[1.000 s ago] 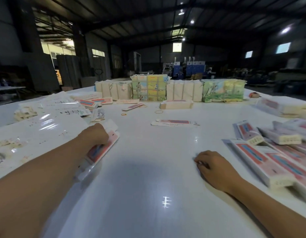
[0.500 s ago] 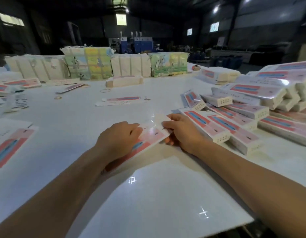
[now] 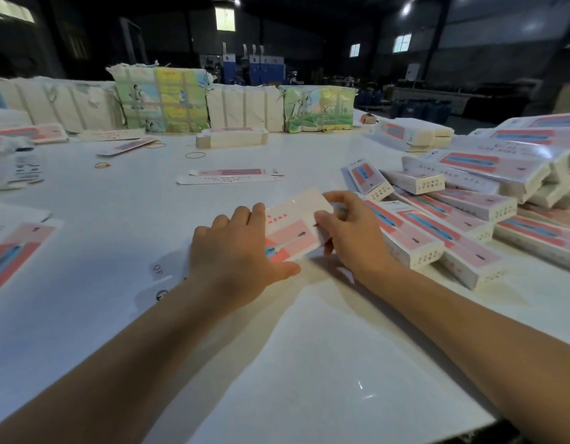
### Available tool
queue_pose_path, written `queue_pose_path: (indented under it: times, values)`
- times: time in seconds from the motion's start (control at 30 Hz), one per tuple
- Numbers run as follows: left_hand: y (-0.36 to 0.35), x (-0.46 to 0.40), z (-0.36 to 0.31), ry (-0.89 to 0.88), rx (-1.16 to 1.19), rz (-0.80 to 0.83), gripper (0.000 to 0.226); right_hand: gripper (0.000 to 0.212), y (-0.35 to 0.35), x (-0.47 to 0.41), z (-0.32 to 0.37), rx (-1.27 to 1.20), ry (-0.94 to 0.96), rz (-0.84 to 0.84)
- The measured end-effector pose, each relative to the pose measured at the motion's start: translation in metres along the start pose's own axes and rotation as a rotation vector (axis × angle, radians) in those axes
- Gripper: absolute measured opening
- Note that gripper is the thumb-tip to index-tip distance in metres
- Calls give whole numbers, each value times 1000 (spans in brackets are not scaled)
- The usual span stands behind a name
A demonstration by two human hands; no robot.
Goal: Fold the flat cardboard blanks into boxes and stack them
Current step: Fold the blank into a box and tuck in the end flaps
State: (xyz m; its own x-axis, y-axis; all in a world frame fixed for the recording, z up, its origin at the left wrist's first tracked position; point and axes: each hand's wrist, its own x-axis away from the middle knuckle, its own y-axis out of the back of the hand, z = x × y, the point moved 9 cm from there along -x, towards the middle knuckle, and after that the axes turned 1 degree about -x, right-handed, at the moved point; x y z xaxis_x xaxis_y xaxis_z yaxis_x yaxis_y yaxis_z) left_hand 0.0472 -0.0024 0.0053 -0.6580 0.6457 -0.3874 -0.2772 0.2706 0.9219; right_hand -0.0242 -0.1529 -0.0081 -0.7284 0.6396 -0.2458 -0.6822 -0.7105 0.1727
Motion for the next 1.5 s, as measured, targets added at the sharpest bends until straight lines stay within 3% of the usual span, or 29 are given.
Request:
queue_pose_path:
  times: [0.13,0.23,0.33,0.5,0.6,0.77,0.87,1.07,1.2,1.3,1.4,1.5]
  values:
    - [8,-2,1,76,-35,-116,96,26,-1,18,44,594,525,-100]
    - [11,2,1,83,-66,-172,93,33,-26,24,40,884,627,-18]
    - [10,3,1,95,-45,-171,90,28,-29,19,32,682,522,39]
    - [13,1,1,91,95,-147,92,13,-16,8,15,-51,106,140]
    - [14,1,-3,38,136,-127,85,10,-22,9,7,-229,-49,261]
    - [16,0,6,28,202,-71,72,17,-30,15,2,-178,-89,423]
    - [15,-2,17,60,238,-13,54,20,-31,18,9,-64,15,474]
    - [6,-9,19,28,250,84,48,14,-23,11,5,-48,-20,284]
    - [-11,-8,26,121,292,206,57,36,-16,5,13,99,102,179]
    - [-11,-4,25,121,262,184,73,34,-15,5,14,91,129,160]
    - [0,-5,23,104,169,82,78,10,-12,3,13,98,121,145]
    - [15,-7,26,89,62,-31,71,22,-6,2,8,146,95,85]
